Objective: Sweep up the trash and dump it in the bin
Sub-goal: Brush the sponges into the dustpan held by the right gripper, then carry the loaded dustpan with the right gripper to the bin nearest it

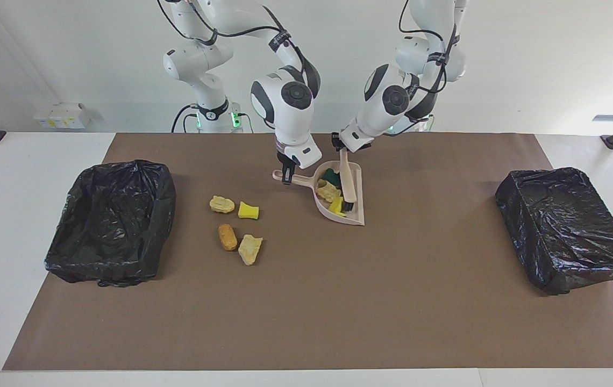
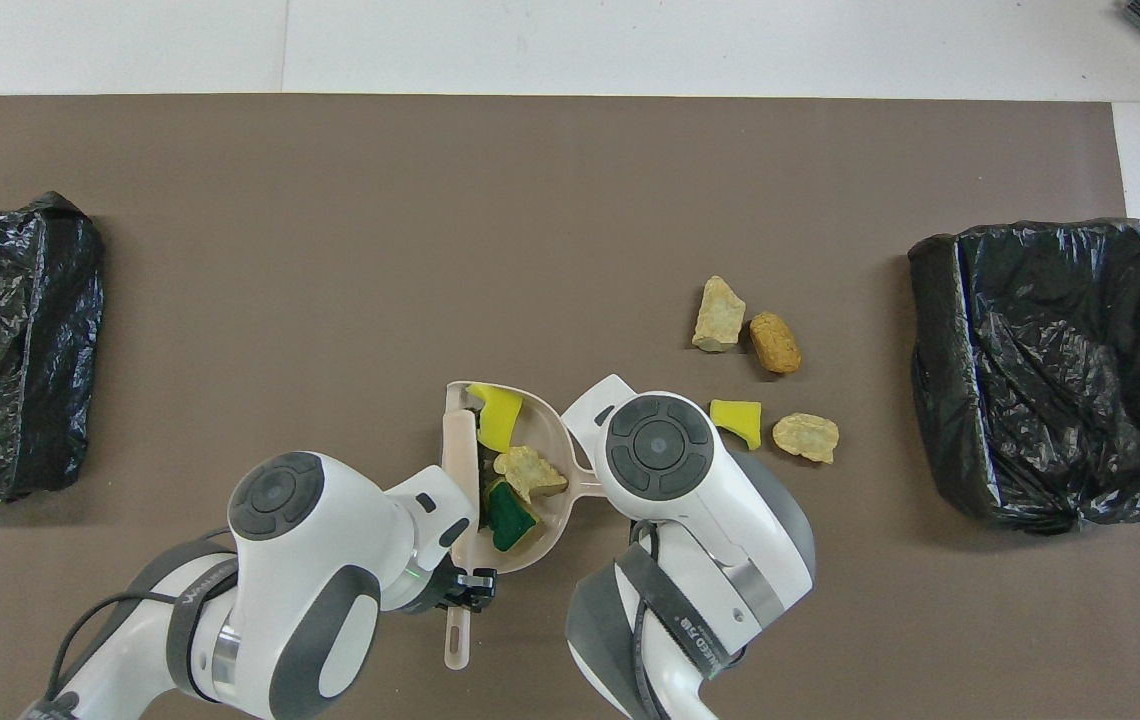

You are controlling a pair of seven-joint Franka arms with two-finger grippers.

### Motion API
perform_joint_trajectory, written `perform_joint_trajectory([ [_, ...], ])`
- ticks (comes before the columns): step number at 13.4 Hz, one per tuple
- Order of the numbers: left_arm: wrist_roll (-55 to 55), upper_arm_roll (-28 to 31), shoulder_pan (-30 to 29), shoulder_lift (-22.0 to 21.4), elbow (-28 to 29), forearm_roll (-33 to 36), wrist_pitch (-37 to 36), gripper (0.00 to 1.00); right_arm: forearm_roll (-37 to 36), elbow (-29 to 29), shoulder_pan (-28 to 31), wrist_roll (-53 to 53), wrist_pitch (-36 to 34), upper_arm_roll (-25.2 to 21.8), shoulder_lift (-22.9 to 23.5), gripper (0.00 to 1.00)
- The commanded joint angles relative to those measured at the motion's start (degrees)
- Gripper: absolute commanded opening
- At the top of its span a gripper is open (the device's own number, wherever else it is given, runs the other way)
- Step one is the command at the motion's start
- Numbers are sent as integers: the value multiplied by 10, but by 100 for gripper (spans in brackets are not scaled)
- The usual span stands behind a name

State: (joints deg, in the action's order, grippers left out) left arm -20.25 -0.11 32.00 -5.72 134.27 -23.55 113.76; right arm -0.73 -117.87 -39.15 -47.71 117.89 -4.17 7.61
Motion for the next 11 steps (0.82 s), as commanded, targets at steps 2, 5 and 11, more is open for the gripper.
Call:
perform_joint_trajectory([
  [2, -47, -2, -62, 7, -52, 94, -44, 0, -2, 4, 23, 10, -3, 1, -12, 0],
  [5, -47, -2, -85, 8, -75, 128, -66, 0, -2, 15, 44, 6, -8, -1, -26, 0],
  [11, -44, -4, -91, 11, -79, 141, -81, 0, 5, 75, 160, -69, -86, -1, -74, 0],
])
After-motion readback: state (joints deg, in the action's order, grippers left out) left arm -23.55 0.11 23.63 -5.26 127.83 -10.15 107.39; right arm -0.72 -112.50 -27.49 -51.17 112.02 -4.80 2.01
